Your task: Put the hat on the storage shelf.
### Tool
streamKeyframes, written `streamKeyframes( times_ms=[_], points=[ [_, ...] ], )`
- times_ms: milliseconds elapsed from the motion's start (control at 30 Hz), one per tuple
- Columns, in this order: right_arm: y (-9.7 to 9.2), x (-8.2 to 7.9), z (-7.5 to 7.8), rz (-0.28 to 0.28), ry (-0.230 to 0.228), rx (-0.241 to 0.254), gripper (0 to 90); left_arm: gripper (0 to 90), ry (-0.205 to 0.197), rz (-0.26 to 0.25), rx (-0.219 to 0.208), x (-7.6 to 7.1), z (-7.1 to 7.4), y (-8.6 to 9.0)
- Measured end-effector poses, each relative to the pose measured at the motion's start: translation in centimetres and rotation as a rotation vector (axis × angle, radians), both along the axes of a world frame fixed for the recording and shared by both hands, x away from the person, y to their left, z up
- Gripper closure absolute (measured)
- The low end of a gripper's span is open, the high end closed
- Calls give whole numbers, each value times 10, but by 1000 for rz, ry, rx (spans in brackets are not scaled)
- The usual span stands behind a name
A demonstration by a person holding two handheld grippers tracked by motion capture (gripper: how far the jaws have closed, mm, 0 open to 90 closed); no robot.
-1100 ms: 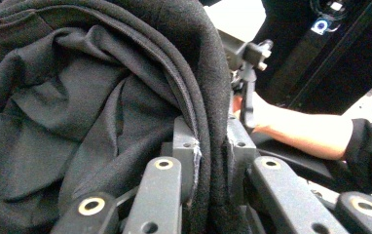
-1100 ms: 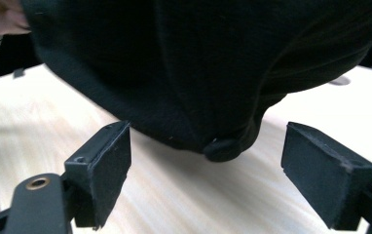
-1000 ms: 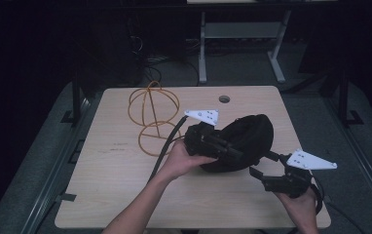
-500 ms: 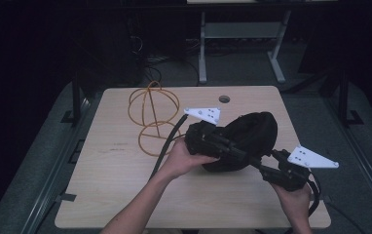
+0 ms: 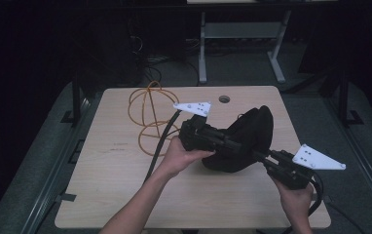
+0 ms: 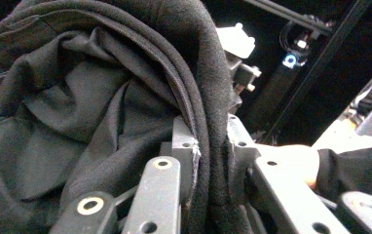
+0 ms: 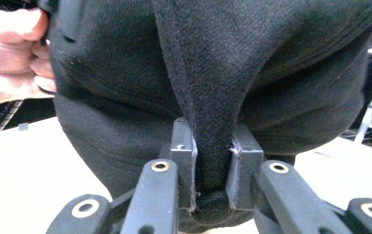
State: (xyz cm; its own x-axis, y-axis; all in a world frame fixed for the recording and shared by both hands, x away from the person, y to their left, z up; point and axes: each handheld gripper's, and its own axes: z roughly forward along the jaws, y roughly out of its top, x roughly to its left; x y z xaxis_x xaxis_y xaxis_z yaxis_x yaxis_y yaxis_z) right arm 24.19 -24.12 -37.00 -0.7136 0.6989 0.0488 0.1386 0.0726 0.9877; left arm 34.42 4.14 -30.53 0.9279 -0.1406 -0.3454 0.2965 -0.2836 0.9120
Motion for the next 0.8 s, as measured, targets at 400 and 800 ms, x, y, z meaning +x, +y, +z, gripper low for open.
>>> streamKeyframes(
  times_ms=[400, 800],
  points=[
    [-1, -3, 8, 14, -13, -9, 830, 722, -8, 36, 56, 2, -7, 8],
    [-8, -7, 20, 15, -37, -17, 845, 616, -107, 113, 189, -2, -9, 6]
  ],
)
